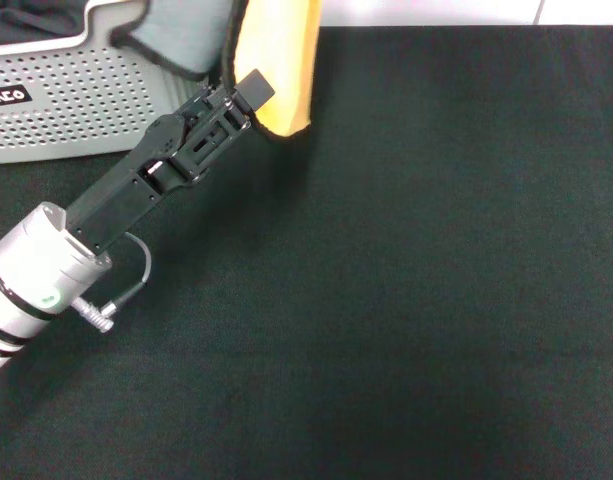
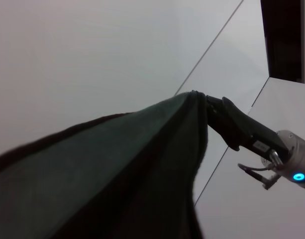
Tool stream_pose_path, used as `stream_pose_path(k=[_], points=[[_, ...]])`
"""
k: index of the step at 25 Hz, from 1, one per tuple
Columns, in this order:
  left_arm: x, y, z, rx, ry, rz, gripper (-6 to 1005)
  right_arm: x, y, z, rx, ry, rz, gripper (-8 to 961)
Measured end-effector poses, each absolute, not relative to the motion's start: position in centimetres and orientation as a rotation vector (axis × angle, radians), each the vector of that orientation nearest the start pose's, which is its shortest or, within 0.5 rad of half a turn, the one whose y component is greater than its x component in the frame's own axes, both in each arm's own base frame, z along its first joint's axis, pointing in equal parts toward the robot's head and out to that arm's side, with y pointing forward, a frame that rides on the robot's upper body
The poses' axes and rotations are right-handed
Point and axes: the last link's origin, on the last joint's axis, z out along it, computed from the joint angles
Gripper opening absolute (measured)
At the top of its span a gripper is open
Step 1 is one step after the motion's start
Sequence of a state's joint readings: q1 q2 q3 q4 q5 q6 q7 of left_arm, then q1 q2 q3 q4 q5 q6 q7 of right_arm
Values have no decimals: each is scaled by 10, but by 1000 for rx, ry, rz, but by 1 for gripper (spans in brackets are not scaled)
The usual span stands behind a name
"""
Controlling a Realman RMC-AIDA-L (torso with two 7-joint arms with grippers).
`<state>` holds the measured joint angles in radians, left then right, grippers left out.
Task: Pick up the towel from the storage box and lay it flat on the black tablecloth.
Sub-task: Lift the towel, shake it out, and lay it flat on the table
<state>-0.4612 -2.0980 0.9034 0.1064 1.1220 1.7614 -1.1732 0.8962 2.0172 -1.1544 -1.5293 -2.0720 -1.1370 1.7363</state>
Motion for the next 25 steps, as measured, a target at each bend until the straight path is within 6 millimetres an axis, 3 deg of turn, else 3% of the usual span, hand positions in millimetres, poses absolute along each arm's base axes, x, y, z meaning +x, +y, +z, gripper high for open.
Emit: stream_pose_path(k=[10,25], points=[[-247,288,-26,-2117,-869,-1625,533,-54,422,94,-2328,-605,411,23],[-252,299,-31,-2064,-859,-1533,523,-60,420,91,-2322,-626,415,26]])
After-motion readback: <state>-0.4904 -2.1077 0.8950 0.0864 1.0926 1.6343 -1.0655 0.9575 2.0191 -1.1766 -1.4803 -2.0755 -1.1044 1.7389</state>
